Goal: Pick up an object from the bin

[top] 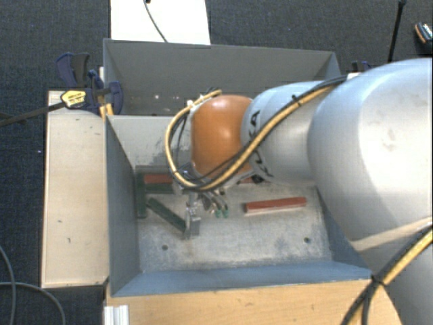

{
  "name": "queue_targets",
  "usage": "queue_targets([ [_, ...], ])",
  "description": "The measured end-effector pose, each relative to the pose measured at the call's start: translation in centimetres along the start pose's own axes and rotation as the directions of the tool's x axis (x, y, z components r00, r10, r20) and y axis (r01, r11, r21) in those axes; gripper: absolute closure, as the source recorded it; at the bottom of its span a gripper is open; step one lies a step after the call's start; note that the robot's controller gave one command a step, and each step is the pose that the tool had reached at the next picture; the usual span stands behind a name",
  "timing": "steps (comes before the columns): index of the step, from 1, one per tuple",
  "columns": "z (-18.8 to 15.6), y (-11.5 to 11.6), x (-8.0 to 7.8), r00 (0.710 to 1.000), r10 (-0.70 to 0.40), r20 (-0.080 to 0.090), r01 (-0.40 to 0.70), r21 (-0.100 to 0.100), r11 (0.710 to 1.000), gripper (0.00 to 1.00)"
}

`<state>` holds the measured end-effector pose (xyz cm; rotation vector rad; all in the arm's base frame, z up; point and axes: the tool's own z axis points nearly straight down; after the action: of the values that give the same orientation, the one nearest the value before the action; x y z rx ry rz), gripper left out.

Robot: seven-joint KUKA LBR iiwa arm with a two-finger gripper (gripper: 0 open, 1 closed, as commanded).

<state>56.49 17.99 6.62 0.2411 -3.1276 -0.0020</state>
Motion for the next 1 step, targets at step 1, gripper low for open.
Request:
queue_targets([
  [1,-3.6,4.57,0.76,0.997,0.08,0.011,-0.08,-0.003,0.997,0.0],
])
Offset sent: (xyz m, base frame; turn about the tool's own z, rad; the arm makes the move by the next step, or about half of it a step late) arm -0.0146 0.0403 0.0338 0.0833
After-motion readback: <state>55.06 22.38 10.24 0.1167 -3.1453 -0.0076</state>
